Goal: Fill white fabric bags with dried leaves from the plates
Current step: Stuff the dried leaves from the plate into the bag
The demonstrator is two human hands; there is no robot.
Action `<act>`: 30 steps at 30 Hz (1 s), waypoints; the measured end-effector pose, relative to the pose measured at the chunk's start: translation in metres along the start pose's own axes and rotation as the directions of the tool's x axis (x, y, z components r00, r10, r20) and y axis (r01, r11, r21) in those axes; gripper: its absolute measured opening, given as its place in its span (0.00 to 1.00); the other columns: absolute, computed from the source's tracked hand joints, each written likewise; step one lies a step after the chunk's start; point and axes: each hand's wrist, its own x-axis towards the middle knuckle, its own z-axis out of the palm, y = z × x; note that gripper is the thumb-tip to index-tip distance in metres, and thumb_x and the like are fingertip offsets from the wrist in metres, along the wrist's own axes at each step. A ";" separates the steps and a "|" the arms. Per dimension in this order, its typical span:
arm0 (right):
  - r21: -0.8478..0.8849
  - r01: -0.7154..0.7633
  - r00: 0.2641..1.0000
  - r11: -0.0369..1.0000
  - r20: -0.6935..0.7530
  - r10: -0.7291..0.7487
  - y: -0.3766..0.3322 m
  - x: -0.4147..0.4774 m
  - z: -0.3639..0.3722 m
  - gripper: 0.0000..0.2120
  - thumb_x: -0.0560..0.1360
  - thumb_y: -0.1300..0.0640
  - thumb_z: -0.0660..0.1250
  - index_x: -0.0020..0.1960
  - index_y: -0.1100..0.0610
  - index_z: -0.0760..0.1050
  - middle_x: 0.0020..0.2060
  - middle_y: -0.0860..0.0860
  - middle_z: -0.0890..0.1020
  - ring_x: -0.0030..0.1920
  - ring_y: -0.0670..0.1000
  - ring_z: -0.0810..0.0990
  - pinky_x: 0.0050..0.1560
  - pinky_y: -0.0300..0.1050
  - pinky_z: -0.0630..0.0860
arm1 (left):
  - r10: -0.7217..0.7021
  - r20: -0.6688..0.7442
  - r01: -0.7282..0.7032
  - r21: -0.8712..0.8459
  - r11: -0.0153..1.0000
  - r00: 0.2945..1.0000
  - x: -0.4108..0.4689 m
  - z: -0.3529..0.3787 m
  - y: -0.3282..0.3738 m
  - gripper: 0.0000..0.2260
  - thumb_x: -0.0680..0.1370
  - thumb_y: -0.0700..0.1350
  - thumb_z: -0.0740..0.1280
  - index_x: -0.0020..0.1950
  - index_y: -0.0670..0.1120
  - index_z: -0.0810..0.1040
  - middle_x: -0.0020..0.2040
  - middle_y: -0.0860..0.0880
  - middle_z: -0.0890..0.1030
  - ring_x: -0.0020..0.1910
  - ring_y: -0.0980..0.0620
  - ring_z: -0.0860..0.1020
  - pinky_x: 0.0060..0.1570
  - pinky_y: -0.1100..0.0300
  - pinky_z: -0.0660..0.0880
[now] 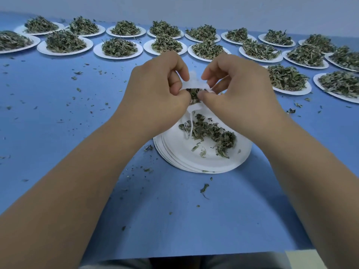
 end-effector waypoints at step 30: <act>-0.083 0.357 0.779 0.930 0.576 -0.248 0.017 -0.048 -0.001 0.28 0.81 0.37 0.59 0.78 0.47 0.65 0.77 0.40 0.64 0.76 0.39 0.61 0.72 0.34 0.60 | -0.048 -0.113 0.039 -0.082 0.996 0.992 0.005 0.005 -0.010 0.02 0.75 0.46 0.69 0.46 0.53 0.79 0.38 0.50 0.77 0.36 0.56 0.74 0.37 0.61 0.72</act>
